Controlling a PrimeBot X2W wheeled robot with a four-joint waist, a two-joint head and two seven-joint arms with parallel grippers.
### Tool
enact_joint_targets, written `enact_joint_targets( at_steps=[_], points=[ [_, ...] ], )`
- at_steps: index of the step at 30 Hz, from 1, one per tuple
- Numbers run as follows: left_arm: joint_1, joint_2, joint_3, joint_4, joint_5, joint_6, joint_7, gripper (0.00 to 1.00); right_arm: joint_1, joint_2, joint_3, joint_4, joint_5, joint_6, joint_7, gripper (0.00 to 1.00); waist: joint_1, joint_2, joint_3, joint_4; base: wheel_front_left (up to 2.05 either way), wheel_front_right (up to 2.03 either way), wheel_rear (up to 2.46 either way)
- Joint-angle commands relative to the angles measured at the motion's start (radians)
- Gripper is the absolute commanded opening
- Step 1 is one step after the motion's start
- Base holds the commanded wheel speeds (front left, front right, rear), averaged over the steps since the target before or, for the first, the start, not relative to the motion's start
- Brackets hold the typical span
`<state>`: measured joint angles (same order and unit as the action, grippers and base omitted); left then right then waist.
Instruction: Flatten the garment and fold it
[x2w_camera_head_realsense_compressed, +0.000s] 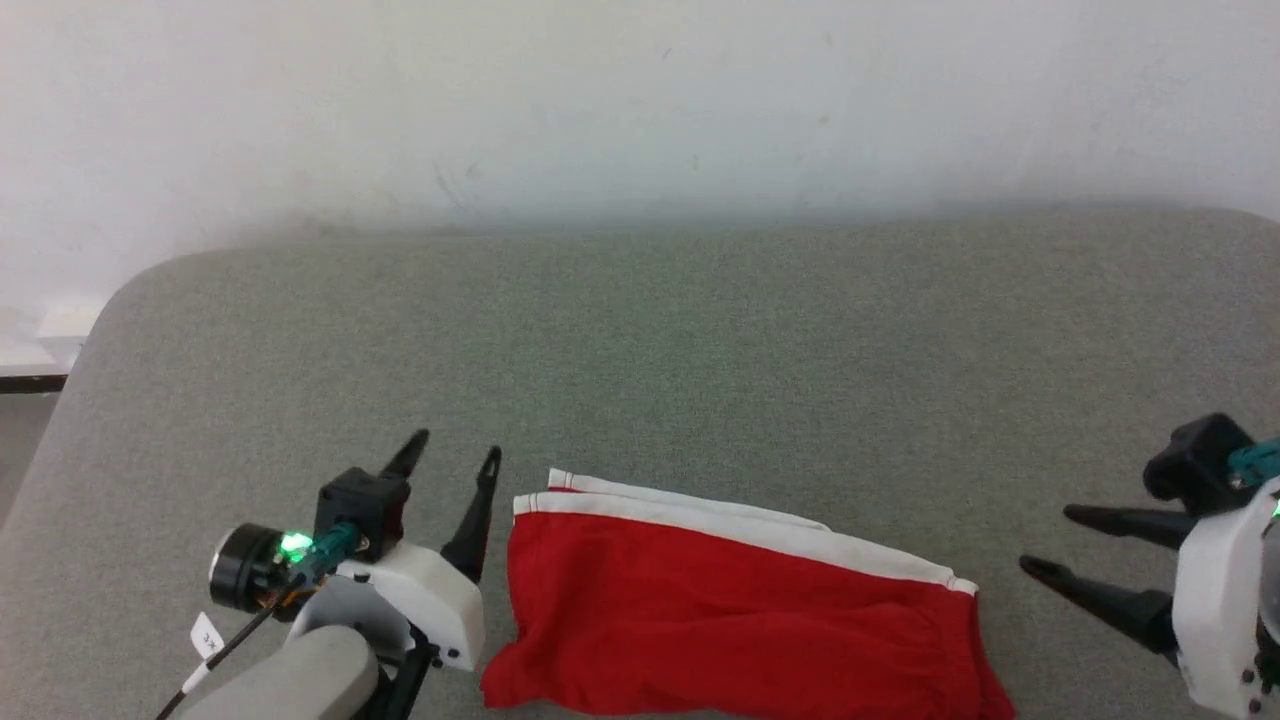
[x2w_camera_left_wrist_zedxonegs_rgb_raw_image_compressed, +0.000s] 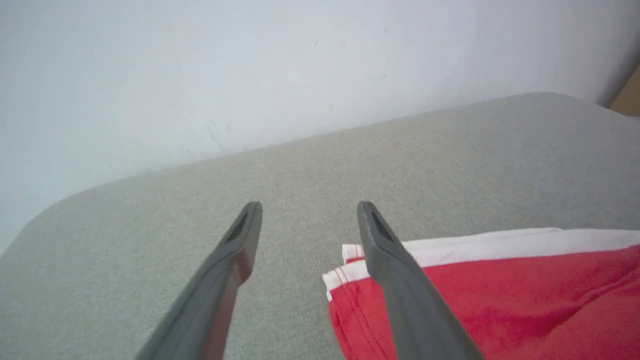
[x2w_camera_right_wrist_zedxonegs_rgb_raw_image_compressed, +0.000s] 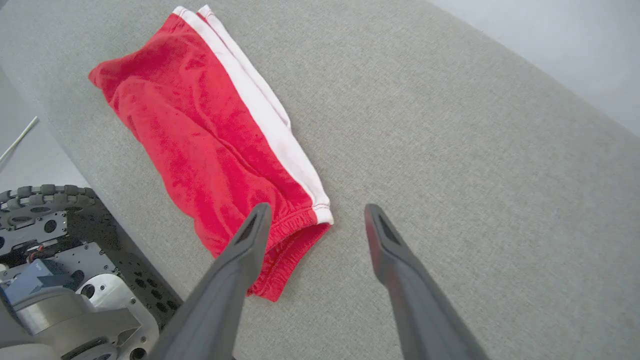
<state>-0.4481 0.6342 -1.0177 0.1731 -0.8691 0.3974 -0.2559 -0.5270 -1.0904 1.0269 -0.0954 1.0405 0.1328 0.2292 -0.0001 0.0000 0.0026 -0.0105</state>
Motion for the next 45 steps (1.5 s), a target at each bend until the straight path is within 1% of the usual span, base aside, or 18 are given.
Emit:
enact_joint_targets(
  at_steps=[1, 4, 5, 6, 9, 12, 15, 17, 20, 23, 26, 29, 34, 35, 36, 41, 43, 45],
  points=[
    [0.033, -0.010, 0.057, -0.034, 0.064, 0.040, -0.005, 1.00, 0.024, 0.003, -0.035, 0.008, 0.012, -0.002, 0.009, 1.00, 0.0001, 0.0000, 0.003, 0.003, 0.00, 0.00, 0.00],
    [0.110, -0.042, 0.192, -0.100, 0.181, 0.098, -0.005, 1.00, 0.073, 0.025, -0.111, 0.062, 0.014, -0.002, 0.041, 1.00, 0.0001, 0.0000, 0.014, 0.009, 0.00, 0.00, 0.00],
    [0.110, -0.042, 0.192, -0.100, 0.181, 0.098, -0.005, 1.00, 0.073, 0.025, -0.111, 0.062, 0.014, -0.002, 0.041, 1.00, 0.0001, 0.0000, 0.014, 0.009, 0.00, 0.00, 0.00],
    [0.138, -0.054, 0.236, -0.118, 0.221, 0.113, -0.005, 1.00, 0.094, 0.039, -0.136, 0.088, 0.012, -0.002, 0.055, 1.00, 0.0001, 0.0000, 0.018, 0.011, 0.00, 0.00, 0.00],
    [0.223, -0.097, 0.358, -0.159, 0.325, 0.132, -0.006, 1.00, 0.165, 0.107, -0.204, 0.151, 0.014, -0.002, 0.101, 1.00, 0.0001, 0.0000, 0.030, 0.017, 0.00, 0.00, 0.00],
    [0.300, -0.145, 0.450, -0.187, 0.408, 0.136, -0.006, 1.00, 0.234, 0.196, -0.276, 0.190, 0.042, -0.002, 0.145, 1.00, 0.0001, 0.0000, 0.042, 0.022, 0.00, 0.00, 0.00],
    [0.354, -0.192, 0.530, -0.196, 0.476, 0.124, -0.006, 1.00, 0.283, 0.279, -0.351, 0.232, 0.017, -0.002, 0.179, 1.00, 0.0001, 0.0000, 0.056, 0.030, 0.00, 0.00, 0.00],
    [0.378, -0.222, 0.578, -0.202, 0.520, 0.108, -0.006, 1.00, 0.310, 0.337, -0.397, 0.247, 0.000, -0.002, 0.203, 1.00, 0.0001, 0.0000, 0.064, 0.036, 0.00, 0.00, 0.00],
    [0.408, -0.268, 0.640, -0.213, 0.580, 0.078, -0.006, 1.00, 0.343, 0.426, -0.469, 0.265, -0.033, -0.002, 0.243, 1.00, 0.0001, 0.0000, 0.077, 0.043, 0.00, 0.00, 0.00],
    [0.431, -0.310, 0.688, -0.205, 0.620, 0.043, -0.006, 1.00, 0.365, 0.500, -0.518, 0.277, -0.105, -0.002, 0.286, 1.00, 0.0001, 0.0000, 0.092, 0.049, 0.00, 0.00, 0.00],
    [0.433, -0.347, 0.732, -0.178, 0.648, -0.001, -0.006, 1.00, 0.392, 0.561, -0.545, 0.303, -0.219, -0.002, 0.325, 1.00, 0.0001, 0.0000, 0.103, 0.059, 0.00, 0.00, 0.00],
    [0.431, -0.383, 0.763, -0.161, 0.681, -0.038, -0.006, 1.00, 0.439, 0.618, -0.560, 0.333, -0.307, -0.002, 0.366, 1.00, 0.0001, 0.0000, 0.111, 0.071, 0.00, 0.00, 0.00],
    [0.433, -0.430, 0.798, -0.145, 0.730, -0.080, -0.006, 1.00, 0.499, 0.685, -0.610, 0.349, -0.396, -0.002, 0.388, 1.00, 0.0001, 0.0000, 0.111, 0.080, 0.00, 0.00, 0.00],
    [0.435, -0.436, 0.806, -0.144, 0.739, -0.085, -0.006, 1.00, 0.504, 0.694, -0.623, 0.347, -0.412, -0.002, 0.385, 0.44, 0.0001, 0.0000, 0.109, 0.080, 0.00, 0.00, 0.00],
    [0.437, -0.442, 0.813, -0.144, 0.747, -0.090, -0.006, 1.00, 0.507, 0.700, -0.635, 0.343, -0.431, -0.002, 0.378, 0.00, 0.0001, 0.0000, 0.108, 0.079, 0.00, 0.00, 0.00],
    [0.452, -0.455, 0.849, -0.146, 0.779, -0.115, -0.006, 1.00, 0.492, 0.718, -0.687, 0.311, -0.480, -0.002, 0.343, 0.00, 0.0001, 0.0000, 0.101, 0.067, 0.00, 0.00, 0.00],
    [0.457, -0.459, 0.861, -0.152, 0.792, -0.122, -0.006, 1.00, 0.474, 0.713, -0.701, 0.280, -0.482, -0.002, 0.327, 0.00, 0.0001, 0.0000, 0.097, 0.062, 0.00, 0.00, 0.00],
    [0.460, -0.466, 0.873, -0.161, 0.801, -0.126, -0.006, 1.00, 0.453, 0.693, -0.714, 0.242, -0.483, -0.002, 0.317, 0.00, 0.0001, 0.0000, 0.091, 0.057, 0.00, 0.00, 0.00]
  ],
)
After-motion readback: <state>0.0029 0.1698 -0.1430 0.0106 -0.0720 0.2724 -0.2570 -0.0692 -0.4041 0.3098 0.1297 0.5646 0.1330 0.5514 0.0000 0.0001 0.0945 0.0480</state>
